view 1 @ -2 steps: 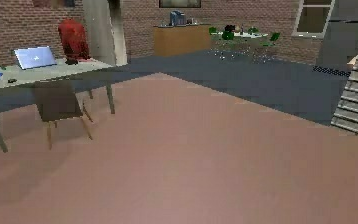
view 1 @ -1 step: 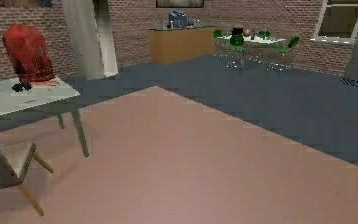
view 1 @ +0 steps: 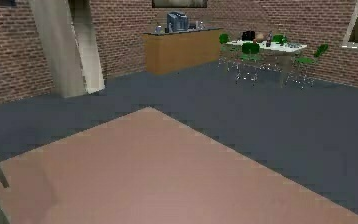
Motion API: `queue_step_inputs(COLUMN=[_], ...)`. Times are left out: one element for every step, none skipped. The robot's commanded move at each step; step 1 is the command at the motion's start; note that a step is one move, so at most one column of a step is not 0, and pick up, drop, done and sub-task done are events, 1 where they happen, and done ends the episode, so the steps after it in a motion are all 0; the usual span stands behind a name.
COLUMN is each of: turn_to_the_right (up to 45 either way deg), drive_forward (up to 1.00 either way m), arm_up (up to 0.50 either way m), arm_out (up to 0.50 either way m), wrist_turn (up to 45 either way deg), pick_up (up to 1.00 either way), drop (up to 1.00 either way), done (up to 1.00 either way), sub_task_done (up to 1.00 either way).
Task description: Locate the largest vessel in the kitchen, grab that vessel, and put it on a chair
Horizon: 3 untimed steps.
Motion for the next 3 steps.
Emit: queue_step_inputs(turn_to_the_right=[0.0,0.0,0.0], drive_forward=[1.0,1.0,1.0], arm_up=[0.0,0.0,0.0], arm_out=[0.0,0.0,0.0], wrist_turn=[0.0,0.0,0.0], pick_up=[0.0,0.0,0.0], drop=[0.0,0.0,0.0], done=[0.0,0.0,0.0], sub_task_done=[0.0,0.0,0.0])
